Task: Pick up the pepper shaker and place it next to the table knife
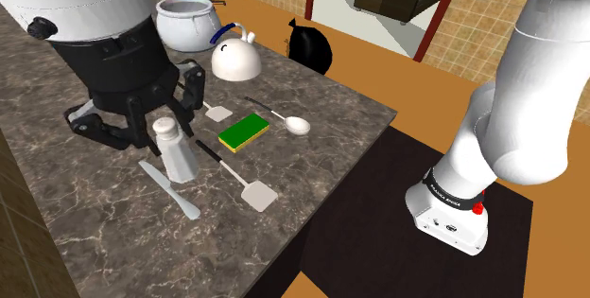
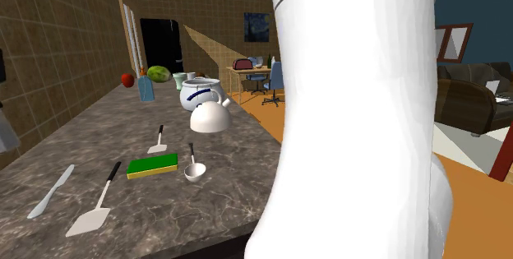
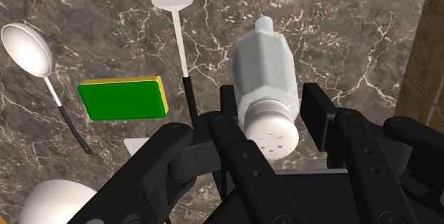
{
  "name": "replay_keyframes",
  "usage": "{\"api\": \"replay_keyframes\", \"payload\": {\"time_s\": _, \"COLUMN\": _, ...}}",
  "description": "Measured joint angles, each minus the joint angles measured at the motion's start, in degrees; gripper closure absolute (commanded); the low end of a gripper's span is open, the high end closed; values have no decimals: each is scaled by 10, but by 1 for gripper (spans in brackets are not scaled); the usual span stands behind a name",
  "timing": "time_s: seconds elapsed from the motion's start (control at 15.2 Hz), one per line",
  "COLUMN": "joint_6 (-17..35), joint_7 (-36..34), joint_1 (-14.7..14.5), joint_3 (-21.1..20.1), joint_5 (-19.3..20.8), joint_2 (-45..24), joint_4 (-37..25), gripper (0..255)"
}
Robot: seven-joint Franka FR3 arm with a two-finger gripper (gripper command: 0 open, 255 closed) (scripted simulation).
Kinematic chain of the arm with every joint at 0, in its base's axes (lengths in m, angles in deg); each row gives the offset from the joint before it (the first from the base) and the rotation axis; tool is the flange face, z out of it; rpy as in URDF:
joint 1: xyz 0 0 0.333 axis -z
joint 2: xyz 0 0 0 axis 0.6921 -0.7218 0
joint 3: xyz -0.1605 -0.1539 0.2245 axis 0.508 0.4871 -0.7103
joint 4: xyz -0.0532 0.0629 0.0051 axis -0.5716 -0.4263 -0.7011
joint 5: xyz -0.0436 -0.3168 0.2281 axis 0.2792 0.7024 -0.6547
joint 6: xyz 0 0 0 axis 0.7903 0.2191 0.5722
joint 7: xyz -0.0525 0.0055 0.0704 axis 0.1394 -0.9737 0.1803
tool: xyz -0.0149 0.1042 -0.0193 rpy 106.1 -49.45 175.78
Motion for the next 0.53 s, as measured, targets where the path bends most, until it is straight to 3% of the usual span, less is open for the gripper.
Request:
{"api": "replay_keyframes", "payload": {"time_s": 0.2, "joint_6": 8, "joint_7": -19, "joint_1": -14, "joint_3": -1, "joint_5": 13, "joint_2": -22, "joint_4": -6, "gripper": 255}}
{"api": "replay_keyframes", "payload": {"time_s": 0.53, "joint_6": 40, "joint_7": -27, "joint_1": -13, "joint_3": 1, "joint_5": 17, "joint_2": -26, "joint_4": 23, "gripper": 255}}
